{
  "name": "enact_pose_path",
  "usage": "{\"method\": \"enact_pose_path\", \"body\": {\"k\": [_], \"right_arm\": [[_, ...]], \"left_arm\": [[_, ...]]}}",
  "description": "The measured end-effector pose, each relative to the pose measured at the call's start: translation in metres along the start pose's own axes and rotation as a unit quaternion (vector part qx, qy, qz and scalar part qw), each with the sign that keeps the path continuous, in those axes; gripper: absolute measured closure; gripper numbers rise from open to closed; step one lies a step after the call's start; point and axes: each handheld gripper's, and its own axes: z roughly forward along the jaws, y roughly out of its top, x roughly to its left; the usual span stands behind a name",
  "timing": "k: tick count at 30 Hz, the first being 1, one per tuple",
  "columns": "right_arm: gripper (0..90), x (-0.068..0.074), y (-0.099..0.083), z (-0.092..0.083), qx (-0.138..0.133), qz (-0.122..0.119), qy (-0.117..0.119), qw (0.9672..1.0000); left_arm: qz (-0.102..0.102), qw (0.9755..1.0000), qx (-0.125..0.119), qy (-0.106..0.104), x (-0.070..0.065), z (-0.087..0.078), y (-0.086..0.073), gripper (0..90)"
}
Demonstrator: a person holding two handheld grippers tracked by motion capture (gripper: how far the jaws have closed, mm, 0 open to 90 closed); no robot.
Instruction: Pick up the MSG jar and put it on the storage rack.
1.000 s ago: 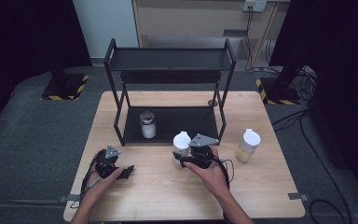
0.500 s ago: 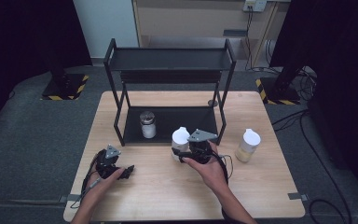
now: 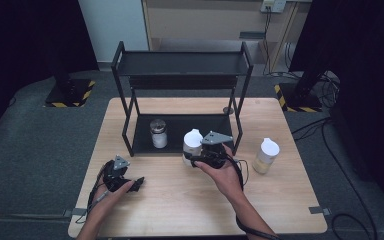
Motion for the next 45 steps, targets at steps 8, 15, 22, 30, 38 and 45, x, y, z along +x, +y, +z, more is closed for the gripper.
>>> {"method": "enact_pose_path", "body": {"k": [8, 15, 22, 30, 38, 45], "right_arm": [[31.2, -0.003, 0.006, 0.004, -0.003, 0.002, -0.004, 1.0000], [31.2, -0.006, 0.010, 0.008, -0.006, 0.004, -0.007, 1.0000], [31.2, -0.009, 0.013, 0.011, -0.009, 0.005, -0.011, 0.9999], [31.2, -0.015, 0.019, 0.014, -0.010, 0.003, -0.018, 0.9998], [31.2, -0.021, 0.025, 0.018, -0.010, 0.002, -0.027, 0.9996], [31.2, -0.026, 0.027, 0.028, -0.006, 0.005, -0.031, 0.9995]], "left_arm": [[-0.002, 1.0000, 0.000, 0.002, -0.001, 0.000, 0.000, 0.0], [-0.003, 1.0000, 0.000, 0.003, -0.003, 0.000, 0.000, 0.0], [-0.004, 1.0000, 0.000, 0.004, -0.004, 0.000, 0.000, 0.0], [-0.004, 1.0000, 0.000, 0.004, -0.004, 0.000, 0.000, 0.0], [-0.004, 1.0000, 0.000, 0.004, -0.004, 0.000, 0.000, 0.0], [-0.003, 1.0000, 0.000, 0.003, -0.005, 0.001, 0.001, 0.0]]}}
